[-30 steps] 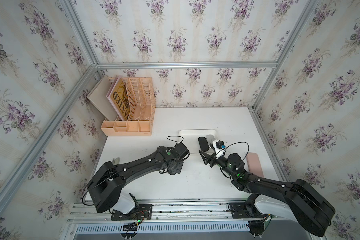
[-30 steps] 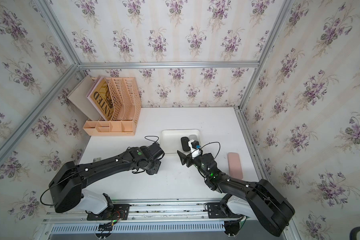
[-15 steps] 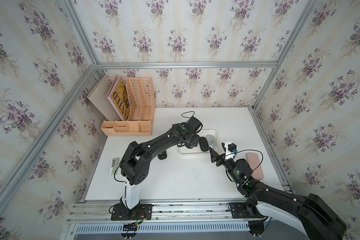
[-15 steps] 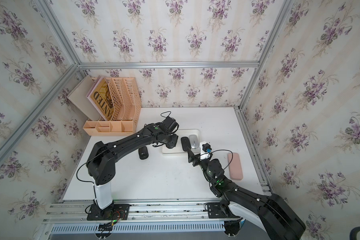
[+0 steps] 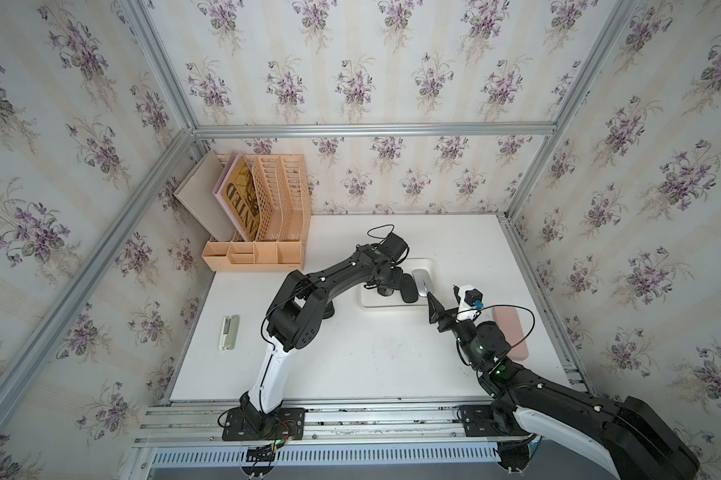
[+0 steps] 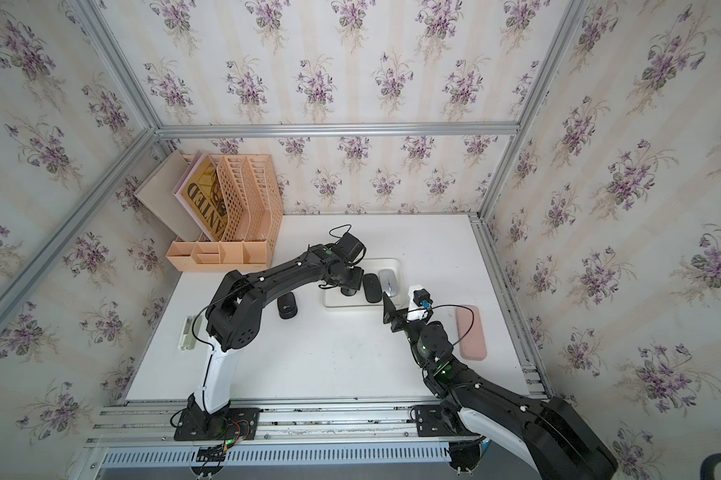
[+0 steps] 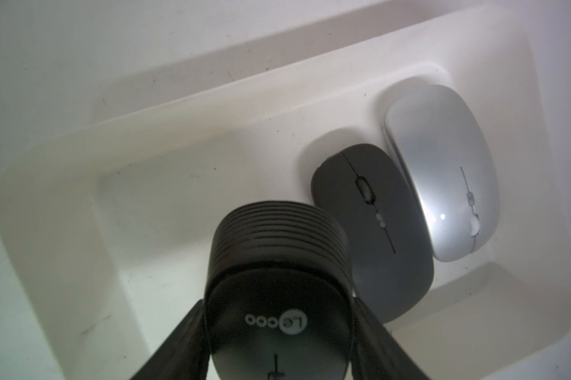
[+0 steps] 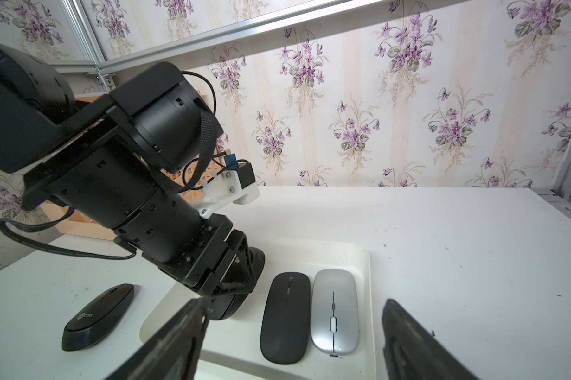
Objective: Put the mouse in the storage box
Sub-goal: Place the mouse in the storage box.
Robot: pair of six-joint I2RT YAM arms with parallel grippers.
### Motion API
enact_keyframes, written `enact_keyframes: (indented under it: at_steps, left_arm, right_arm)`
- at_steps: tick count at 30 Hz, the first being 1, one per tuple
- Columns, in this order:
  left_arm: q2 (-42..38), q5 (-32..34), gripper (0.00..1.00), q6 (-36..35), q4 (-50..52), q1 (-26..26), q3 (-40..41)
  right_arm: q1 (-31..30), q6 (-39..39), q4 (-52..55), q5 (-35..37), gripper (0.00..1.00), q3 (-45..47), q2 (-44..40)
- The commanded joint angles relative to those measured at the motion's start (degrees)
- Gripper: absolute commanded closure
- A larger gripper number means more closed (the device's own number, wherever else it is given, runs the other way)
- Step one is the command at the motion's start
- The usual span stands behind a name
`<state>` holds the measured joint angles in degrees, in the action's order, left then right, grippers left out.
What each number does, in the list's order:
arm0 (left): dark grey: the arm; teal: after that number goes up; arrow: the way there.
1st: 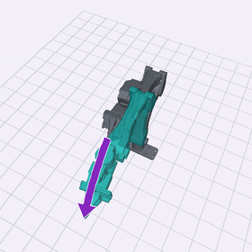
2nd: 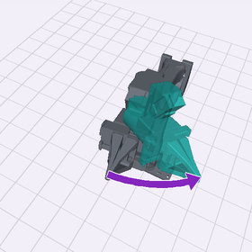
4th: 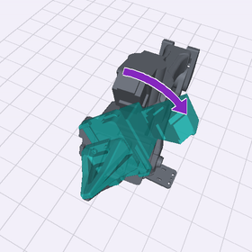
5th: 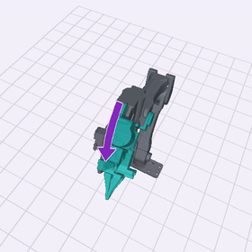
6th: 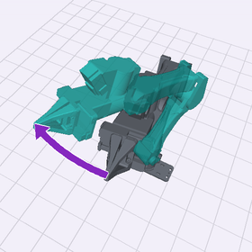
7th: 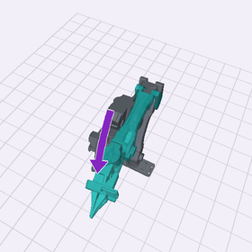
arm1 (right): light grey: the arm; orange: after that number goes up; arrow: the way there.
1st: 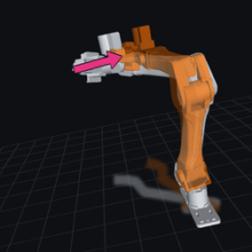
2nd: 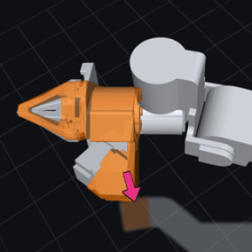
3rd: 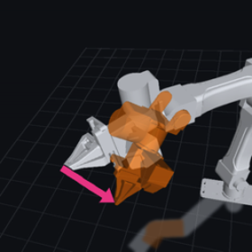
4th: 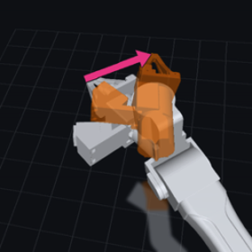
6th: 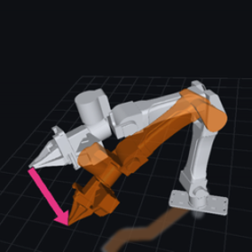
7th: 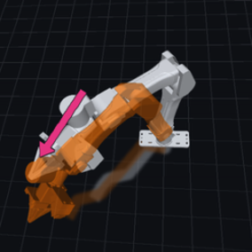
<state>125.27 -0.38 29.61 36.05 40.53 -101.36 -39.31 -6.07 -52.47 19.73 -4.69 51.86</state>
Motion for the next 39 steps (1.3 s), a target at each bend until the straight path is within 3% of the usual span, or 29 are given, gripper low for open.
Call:
enact_keyframes:
  at_steps: [1, 12, 25, 31, 35, 39]
  left_arm:
    - [0.3, -0.2, 0.38, 2.6, -3.0, 0.1, 1.0]
    - [3.0, -0.1, 0.36, 5.7, -5.4, 0.9, 1.6]
    - [0.5, 0.5, 0.14, 5.7, -6.3, 0.9, 2.6]
    - [-9.3, 2.2, 0.10, 3.1, -9.1, 1.0, 5.3]
    - [-20.3, 6.7, 0.08, -2.2, -11.3, 0.8, 11.9]
    - [-31.4, 10.5, 0.06, -4.6, -8.5, -3.4, 20.1]
  right_arm:
    - [0.0, -0.5, -1.5, -0.6, 0.14, -0.1, 0.0]
    - [0.0, -0.9, -1.6, -1.1, 0.14, 0.1, -0.6]
    - [0.0, -0.7, -1.5, -1.3, 0.13, 0.0, -0.5]
    - [0.0, 0.6, -2.9, -4.8, 0.11, -0.4, 1.9]
    - [0.0, 1.6, -3.4, -10.6, 0.11, -1.9, 5.2]
    - [0.0, 1.9, -5.8, -18.5, 0.11, -2.7, 8.3]
